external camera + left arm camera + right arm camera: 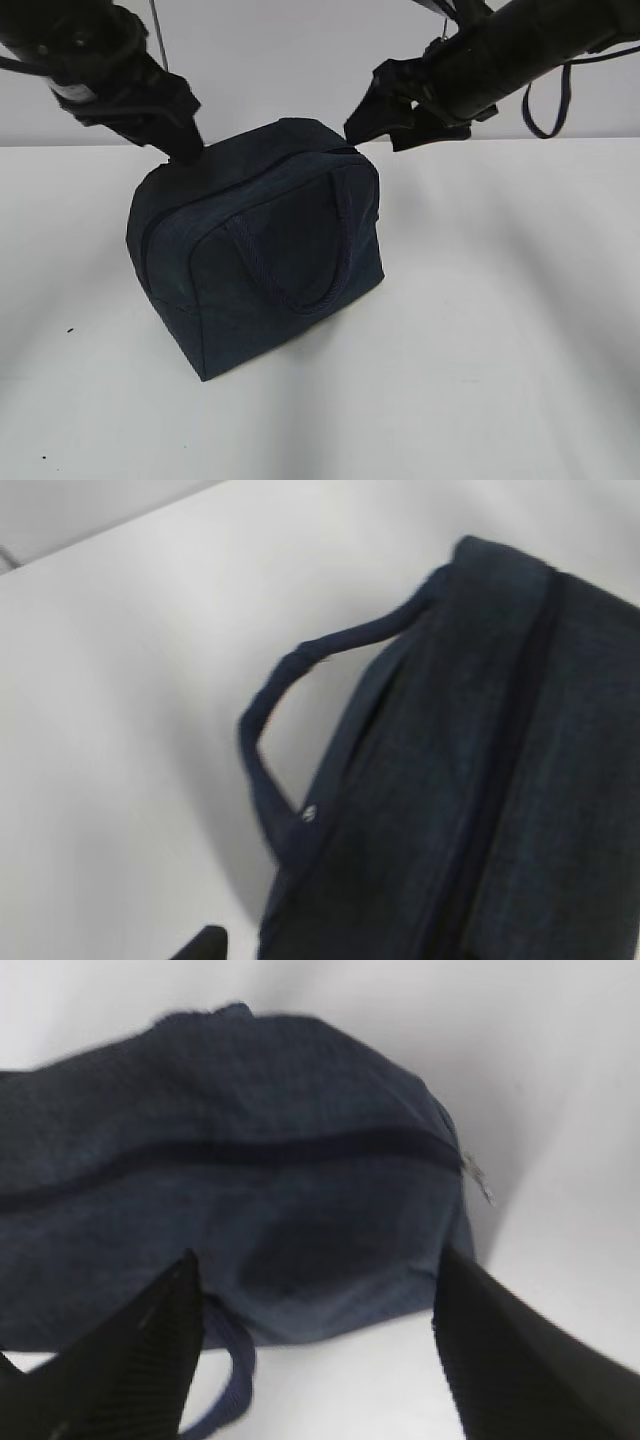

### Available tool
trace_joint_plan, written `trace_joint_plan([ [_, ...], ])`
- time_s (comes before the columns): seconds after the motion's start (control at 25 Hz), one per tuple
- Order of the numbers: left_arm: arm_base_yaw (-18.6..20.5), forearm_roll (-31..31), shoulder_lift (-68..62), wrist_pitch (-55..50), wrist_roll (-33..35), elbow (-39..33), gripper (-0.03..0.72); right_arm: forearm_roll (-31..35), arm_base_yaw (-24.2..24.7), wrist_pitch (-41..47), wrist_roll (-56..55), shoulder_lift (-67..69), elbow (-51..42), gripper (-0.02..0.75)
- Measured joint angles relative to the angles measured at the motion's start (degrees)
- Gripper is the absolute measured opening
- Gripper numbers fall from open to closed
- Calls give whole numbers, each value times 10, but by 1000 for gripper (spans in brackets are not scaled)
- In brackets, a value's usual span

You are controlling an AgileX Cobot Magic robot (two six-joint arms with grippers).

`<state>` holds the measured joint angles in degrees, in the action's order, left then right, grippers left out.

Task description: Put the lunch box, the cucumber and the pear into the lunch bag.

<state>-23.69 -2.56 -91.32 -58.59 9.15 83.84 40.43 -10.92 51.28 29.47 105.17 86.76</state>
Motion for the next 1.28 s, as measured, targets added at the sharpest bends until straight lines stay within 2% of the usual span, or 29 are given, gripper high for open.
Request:
trace_joint_plan([
  [0.12, 0, 46, 28, -35, -45, 0, 386, -144, 0, 55, -125, -30, 0, 557],
  [0.24, 0, 50, 57, -63, -65, -1, 378, -274, 0, 133, -218, -73, 0, 555],
  [0.36, 0, 49, 109, -70, -84, -20, 375, -359, 0, 177, -268, -142, -26, 534],
  [0.44, 0, 48, 153, -70, -101, -52, 373, -391, 0, 186, -284, -206, -62, 513],
  [0.64, 0, 50, 297, -65, -140, -185, 355, -404, 0, 193, -299, -371, -199, 494],
  [0.92, 0, 50, 515, -70, -148, -368, 342, -408, 0, 200, -311, -594, -376, 492],
  [1.28, 0, 50, 741, -81, -148, -515, 326, -428, 0, 203, -314, -836, -522, 491],
])
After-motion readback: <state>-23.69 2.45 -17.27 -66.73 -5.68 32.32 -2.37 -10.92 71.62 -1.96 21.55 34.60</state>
